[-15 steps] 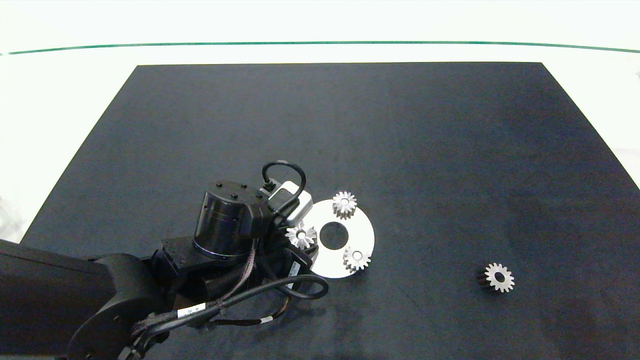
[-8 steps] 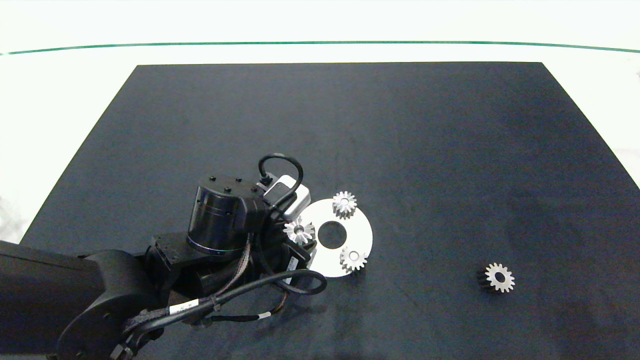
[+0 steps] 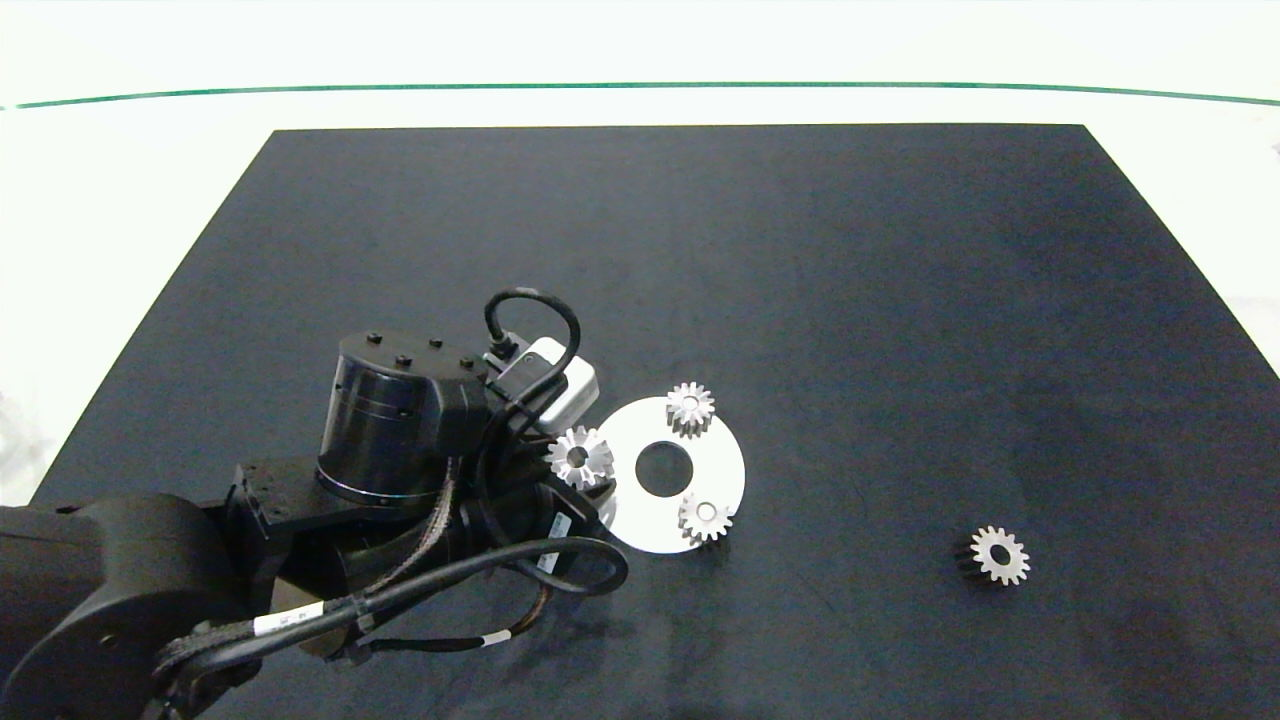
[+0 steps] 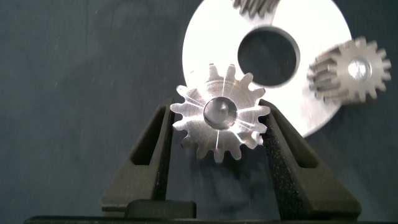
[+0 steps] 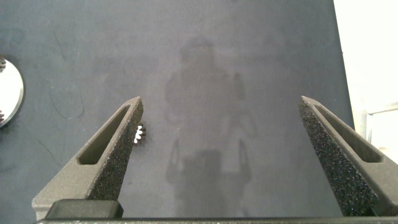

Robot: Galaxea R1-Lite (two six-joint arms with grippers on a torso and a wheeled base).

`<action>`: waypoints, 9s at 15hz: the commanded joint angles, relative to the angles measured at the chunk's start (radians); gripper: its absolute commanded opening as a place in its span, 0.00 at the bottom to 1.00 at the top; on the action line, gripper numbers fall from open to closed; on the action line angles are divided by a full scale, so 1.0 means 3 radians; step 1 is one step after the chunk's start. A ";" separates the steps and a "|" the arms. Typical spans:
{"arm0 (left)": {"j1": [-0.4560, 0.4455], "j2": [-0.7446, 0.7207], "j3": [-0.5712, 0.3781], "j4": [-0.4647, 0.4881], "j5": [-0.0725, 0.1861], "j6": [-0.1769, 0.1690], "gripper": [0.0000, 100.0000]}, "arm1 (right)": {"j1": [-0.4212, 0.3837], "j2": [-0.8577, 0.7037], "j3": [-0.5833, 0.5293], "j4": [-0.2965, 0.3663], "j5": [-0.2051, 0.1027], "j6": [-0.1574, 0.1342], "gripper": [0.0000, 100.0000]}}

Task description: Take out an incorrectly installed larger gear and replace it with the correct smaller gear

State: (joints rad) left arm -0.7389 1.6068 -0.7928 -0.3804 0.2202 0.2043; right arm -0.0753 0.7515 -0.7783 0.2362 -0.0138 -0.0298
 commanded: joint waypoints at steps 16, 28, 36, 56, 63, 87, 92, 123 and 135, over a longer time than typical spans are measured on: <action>0.1011 -0.0105 0.0106 0.0215 -0.0069 0.0086 0.25 | 0.0001 -0.0030 -0.0003 0.0005 0.0000 -0.0003 1.00; 0.1098 -0.0355 0.0122 0.0225 -0.0259 0.0071 1.00 | 0.0021 0.0016 0.0125 0.0031 -0.0005 0.0023 1.00; 0.1154 -0.1388 0.0224 0.0603 -0.0340 0.0061 1.00 | 0.0404 0.0318 0.0155 0.0481 0.0097 -0.0197 1.00; 0.1149 -0.2743 0.0204 0.1534 -0.0335 0.0091 1.00 | 0.1422 0.1877 0.0380 -0.0455 -0.0235 -0.0770 1.00; 0.1149 -0.2820 0.0204 0.1549 -0.0335 0.0091 1.00 | 0.1514 0.2163 0.0523 -0.0941 -0.0368 -0.0770 1.00; 0.1123 -0.2937 0.0198 0.1657 -0.0340 0.0076 1.00 | 0.1534 0.2271 0.0534 -0.1007 -0.0363 -0.0479 0.55; 0.1139 -0.2958 0.0188 0.1718 -0.0340 0.0086 1.00 | 0.1540 0.2276 0.0529 -0.1007 -0.0363 -0.0484 0.45; 0.1159 -0.3203 0.0198 0.1928 -0.0325 0.0091 1.00 | 0.2552 0.2624 -0.1358 -0.0204 -0.0429 -0.0448 0.22; 0.1159 -0.3295 0.0204 0.1933 -0.0325 0.0086 1.00 | 0.3227 0.3616 -0.2534 0.0287 -0.0527 -0.0412 0.22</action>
State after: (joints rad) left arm -0.3911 0.6209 -0.7317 0.1985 0.1230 0.2298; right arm 0.8764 1.7815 -1.5066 0.3179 -0.1638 -0.1523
